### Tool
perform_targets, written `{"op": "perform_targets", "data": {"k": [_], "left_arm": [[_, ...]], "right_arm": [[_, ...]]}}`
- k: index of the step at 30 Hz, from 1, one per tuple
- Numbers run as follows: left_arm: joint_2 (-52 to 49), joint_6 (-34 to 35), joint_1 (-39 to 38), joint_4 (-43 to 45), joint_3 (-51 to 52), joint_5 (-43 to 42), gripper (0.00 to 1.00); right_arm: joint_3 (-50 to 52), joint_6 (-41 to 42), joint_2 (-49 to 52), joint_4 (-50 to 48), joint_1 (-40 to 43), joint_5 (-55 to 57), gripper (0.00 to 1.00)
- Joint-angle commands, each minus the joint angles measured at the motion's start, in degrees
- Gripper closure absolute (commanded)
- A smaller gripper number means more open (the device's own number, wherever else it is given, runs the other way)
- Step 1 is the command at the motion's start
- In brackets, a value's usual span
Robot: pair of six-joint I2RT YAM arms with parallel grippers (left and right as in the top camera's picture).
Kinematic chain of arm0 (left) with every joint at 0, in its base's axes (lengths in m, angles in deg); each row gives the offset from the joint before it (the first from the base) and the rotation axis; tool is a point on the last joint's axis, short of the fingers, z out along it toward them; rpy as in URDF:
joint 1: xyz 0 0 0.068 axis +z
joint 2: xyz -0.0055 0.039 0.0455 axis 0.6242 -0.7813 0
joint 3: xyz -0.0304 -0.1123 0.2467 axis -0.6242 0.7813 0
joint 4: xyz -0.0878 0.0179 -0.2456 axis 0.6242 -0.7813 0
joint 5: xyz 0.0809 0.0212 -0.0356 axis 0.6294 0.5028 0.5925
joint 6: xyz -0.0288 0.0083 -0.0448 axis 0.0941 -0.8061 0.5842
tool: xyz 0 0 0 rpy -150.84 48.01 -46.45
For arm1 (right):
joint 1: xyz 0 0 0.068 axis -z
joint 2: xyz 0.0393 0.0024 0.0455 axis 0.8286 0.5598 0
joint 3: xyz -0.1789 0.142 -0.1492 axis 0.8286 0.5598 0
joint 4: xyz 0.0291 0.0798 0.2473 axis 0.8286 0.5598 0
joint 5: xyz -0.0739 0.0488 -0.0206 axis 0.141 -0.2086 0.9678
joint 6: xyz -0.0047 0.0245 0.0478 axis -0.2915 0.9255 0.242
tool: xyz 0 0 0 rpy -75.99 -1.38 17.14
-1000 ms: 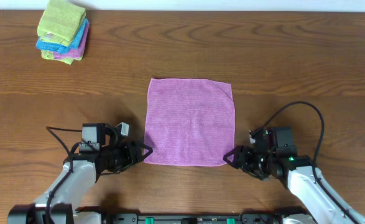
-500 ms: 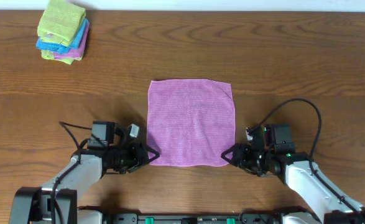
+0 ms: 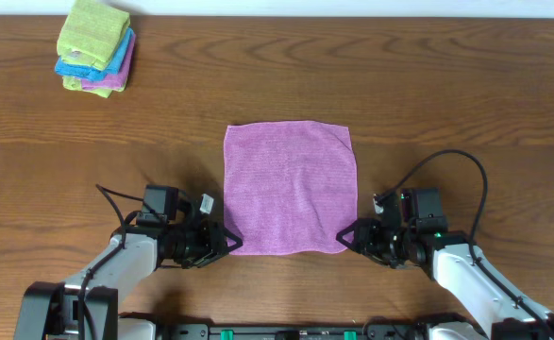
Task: Fold the cloth
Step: 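Grasp the cloth's bottom-left and bottom-right corners with both grippers, then lift the bottom edge with both grippers and fold it up onto the top edge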
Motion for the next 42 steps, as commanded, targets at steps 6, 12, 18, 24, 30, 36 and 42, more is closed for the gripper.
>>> {"op": "perform_targets", "data": {"k": [6, 12, 18, 24, 30, 36, 42], "left_arm": [[-2.08, 3.67, -0.35, -0.57, 2.75, 11.47, 0.93], [-2.08, 5.2, -0.35, 0.85, 2.73, 11.39, 0.94], [-1.84, 7.04, -0.35, 3.41, 2.29, 6.67, 0.94], [0.98, 7.26, -0.35, 3.63, -3.08, 0.61, 0.94], [8.0, 6.97, -0.35, 3.52, -10.62, 1.25, 0.94], [8.13, 5.92, -0.35, 4.15, -16.94, 6.75, 0.94], [2.21, 6.73, -0.35, 12.52, -17.44, 8.87, 0.94]], "right_arm": [[0.87, -0.63, 0.94, 0.48, 0.31, 1.05, 0.92], [0.87, -0.46, 0.94, 0.7, 0.31, -0.31, 0.99], [0.55, -0.46, 0.83, 0.68, 0.31, -6.56, 0.99], [-1.99, -0.74, -0.31, 1.16, 0.31, -9.84, 0.98], [-7.67, -0.92, -3.43, 1.79, 0.31, -9.79, 0.98], [-13.7, -0.9, -3.28, 0.85, 0.31, -1.86, 0.99], [-17.35, -0.9, 5.03, -3.89, 0.31, 0.9, 0.98]]}}
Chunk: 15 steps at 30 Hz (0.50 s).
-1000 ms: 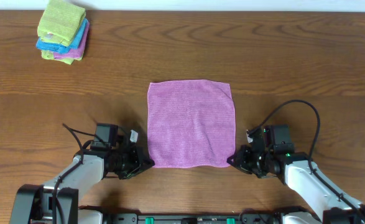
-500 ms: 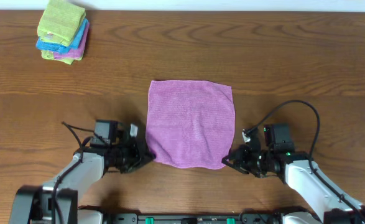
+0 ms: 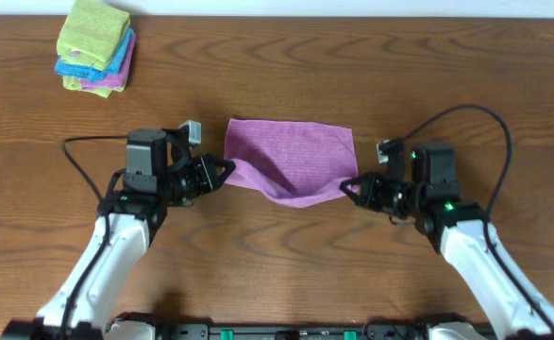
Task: Fold the cloth
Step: 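Lift the bottom edge with both grippers and fold it up onto the top edge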
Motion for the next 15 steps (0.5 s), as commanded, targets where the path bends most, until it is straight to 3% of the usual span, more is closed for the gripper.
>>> {"op": "perform_targets", "data": {"k": [1, 9, 15], "left_arm": [[-4.98, 0.02, -0.2, 4.2, -1.09, 2.34, 0.94], [-21.57, -0.07, -0.09, 9.11, -14.45, 2.08, 0.94], [-28.44, -2.16, -0.09, 3.21, -27.65, 2.1, 0.94]], "right_arm": [[-2.89, -0.85, 6.91, -2.05, 0.31, 2.64, 0.98], [-15.98, -0.83, 20.0, -6.82, 0.52, 5.84, 0.99], [-27.87, -0.9, 25.35, -6.54, 1.42, 6.08, 0.99]]}}
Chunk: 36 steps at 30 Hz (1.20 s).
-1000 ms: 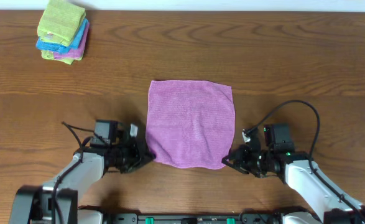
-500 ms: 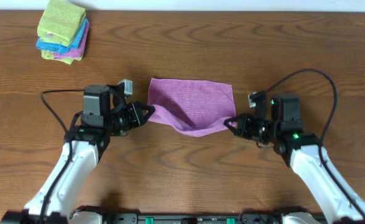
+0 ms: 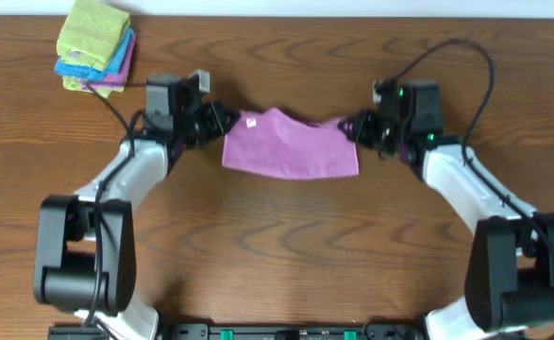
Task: Fold the cloth
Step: 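Lift the bottom edge with both grippers and fold it up onto the top edge, then release the folded edge and raise both grippers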
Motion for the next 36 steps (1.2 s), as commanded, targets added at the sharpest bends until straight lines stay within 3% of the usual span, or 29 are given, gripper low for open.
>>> {"op": "perform_targets", "data": {"k": [1, 8, 15, 36], "left_arm": [[-1.49, -3.17, -0.09, -3.48, -5.46, 0.24, 0.94], [-1.49, -11.37, -0.09, -20.87, -7.63, 3.74, 0.94], [-1.49, -13.88, 0.24, -29.59, -7.63, 7.85, 0.94], [-2.8, -13.94, 0.13, -24.87, -7.63, 13.84, 0.94]], "right_arm": [[-4.72, -0.85, 1.53, 0.28, 0.72, 0.76, 0.98], [-6.27, -5.81, 1.51, 13.25, 0.57, 1.03, 0.99], [-6.25, -9.03, 1.51, 23.17, 0.72, 4.7, 0.98], [-6.25, -9.33, 2.84, 20.57, -0.61, 11.08, 0.98]]}}
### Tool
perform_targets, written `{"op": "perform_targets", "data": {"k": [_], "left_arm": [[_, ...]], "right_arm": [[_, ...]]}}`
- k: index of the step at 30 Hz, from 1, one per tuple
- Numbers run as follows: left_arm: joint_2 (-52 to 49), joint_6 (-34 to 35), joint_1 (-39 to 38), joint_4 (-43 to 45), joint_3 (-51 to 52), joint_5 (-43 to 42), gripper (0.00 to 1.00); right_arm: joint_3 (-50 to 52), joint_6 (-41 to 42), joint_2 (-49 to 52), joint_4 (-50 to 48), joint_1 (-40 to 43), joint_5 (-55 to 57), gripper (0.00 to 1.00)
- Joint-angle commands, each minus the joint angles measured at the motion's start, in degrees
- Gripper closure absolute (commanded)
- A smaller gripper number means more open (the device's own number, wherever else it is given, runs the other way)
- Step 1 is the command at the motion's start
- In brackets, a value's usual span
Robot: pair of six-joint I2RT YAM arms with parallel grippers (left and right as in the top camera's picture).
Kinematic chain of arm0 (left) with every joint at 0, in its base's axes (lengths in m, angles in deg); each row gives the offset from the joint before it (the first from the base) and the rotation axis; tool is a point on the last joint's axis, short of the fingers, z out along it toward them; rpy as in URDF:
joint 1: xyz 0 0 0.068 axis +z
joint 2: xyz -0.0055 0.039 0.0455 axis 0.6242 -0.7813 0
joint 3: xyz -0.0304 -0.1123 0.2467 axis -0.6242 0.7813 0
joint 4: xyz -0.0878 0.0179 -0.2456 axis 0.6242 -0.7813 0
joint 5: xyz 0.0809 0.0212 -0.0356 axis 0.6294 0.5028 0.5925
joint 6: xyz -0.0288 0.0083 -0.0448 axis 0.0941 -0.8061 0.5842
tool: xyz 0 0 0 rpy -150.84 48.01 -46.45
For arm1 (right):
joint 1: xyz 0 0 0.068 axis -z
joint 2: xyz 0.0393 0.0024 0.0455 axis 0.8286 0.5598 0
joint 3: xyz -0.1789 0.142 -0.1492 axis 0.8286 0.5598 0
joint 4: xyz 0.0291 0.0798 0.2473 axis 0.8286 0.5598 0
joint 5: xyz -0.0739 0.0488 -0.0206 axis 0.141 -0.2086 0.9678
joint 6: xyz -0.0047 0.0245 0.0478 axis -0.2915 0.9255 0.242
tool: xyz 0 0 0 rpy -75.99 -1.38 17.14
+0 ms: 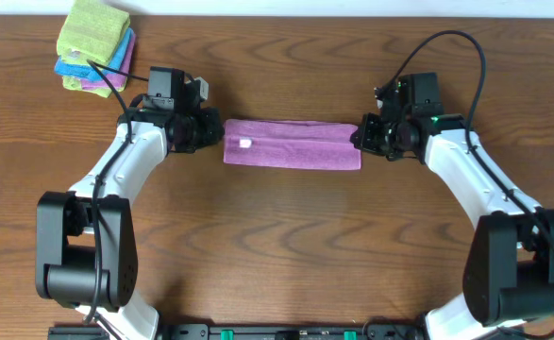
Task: Fold the cloth
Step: 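Release the folded edge and raise both grippers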
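The pink cloth [292, 144] lies on the table as a flat strip, folded in half, with a small white tag [245, 144] showing near its left end. At the strip's left far corner sits my left gripper [218, 132], low on the table and shut on the cloth's edge. My right gripper [360, 138] is at the right far corner, likewise low and shut on the edge. From above, both sets of fingertips are largely hidden under the wrists.
A stack of folded cloths [95, 45] in green, blue and pink lies at the far left corner of the wooden table [277, 246]. Cables loop from both arms over the table.
Both grippers have come down to the table at the far edge. The cloth, which hung between them with its corners raised, now lies flat as a narrow folded strip.
The cloth lay spread flat with both grippers at its near corners. Then the near corners were lifted and carried halfway over it. Then they were held raised near the far edge. Now the near half lies on the far half.
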Motion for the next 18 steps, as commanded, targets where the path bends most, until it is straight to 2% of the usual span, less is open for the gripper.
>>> {"op": "perform_targets", "data": {"k": [1, 8, 9, 11, 12, 14, 16, 18], "left_arm": [[-2.32, -0.57, 0.09, 0.2, -0.46, 1.6, 0.94], [-5.51, -0.61, -0.48, 0.37, -0.46, 1.42, 0.94], [-5.49, -0.59, -0.5, 0.59, -0.46, 1.44, 0.94], [-5.44, -0.55, -0.5, 1.11, -0.48, 0.96, 0.94], [-5.44, -0.44, -0.46, 1.09, -0.57, 0.72, 0.94], [-5.16, -0.15, -0.17, 0.92, -0.72, 0.02, 0.93], [-4.35, -0.2, -0.04, 0.85, -1.11, -1.09, 0.85], [-3.1, -0.46, 0.04, 0.76, -1.7, -2.54, 0.84]], "right_arm": [[-0.48, -0.61, 2.36, -0.46, -0.94, 1.9, 0.98], [-0.48, 0.02, 5.99, -1.64, -1.66, 1.88, 0.99], [-0.48, 0.0, 5.97, -1.62, -1.66, 1.88, 0.91], [-0.48, 0.0, 5.97, -1.01, -1.66, 1.86, 0.34], [-0.48, -0.02, 5.97, -0.31, -1.66, 1.88, 0.03], [-0.48, -0.46, 5.97, 0.59, -1.51, 1.88, 0.01], [-0.5, -0.46, 5.7, 0.98, -0.9, 1.84, 0.01], [-0.55, -0.48, 4.94, 1.25, -0.26, 1.86, 0.01]]}}
